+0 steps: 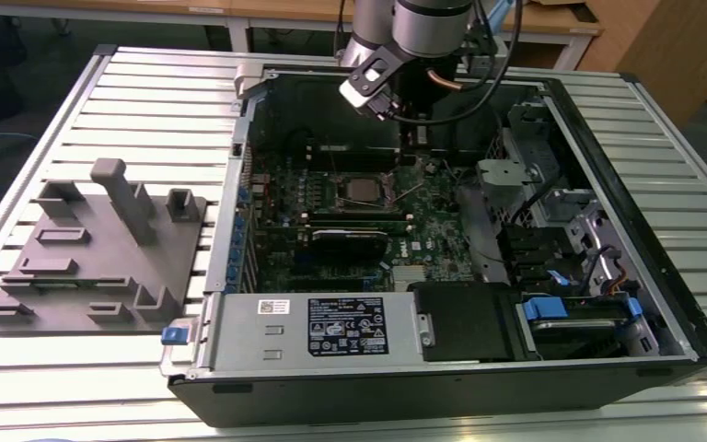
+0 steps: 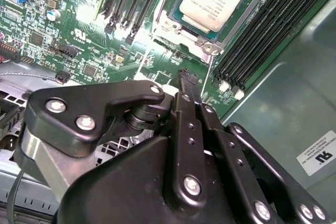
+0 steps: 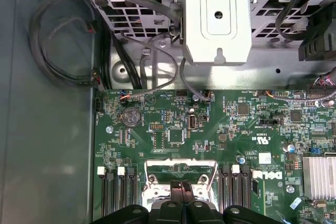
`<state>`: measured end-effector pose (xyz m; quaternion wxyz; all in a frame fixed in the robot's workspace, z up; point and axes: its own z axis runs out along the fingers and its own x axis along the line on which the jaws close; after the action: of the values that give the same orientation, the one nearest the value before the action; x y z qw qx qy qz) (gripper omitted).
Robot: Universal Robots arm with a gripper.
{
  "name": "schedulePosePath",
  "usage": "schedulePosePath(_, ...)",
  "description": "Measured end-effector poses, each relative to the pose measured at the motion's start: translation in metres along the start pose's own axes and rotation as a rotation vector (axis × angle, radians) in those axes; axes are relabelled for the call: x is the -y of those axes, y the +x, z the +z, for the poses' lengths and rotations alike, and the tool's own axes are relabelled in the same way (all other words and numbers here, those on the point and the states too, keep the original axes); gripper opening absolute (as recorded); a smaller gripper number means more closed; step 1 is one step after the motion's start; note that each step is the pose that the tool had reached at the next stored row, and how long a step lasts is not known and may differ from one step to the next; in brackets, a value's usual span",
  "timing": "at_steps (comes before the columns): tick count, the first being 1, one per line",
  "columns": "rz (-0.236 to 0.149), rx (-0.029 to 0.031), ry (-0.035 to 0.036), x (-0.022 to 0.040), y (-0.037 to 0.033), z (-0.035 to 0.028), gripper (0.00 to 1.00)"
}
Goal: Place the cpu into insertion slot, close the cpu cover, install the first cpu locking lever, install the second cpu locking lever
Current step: 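Close the cpu cover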
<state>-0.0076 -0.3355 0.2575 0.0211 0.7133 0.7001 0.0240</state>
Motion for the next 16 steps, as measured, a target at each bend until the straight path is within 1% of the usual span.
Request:
schedulePosePath(6,0.000,0.0000,0.0000,-0.0016,0.0000,0.0001,0.10)
schedulePosePath(16,0.000,0.0000,0.0000,-0.0064,0.0001,0.0004,0.10)
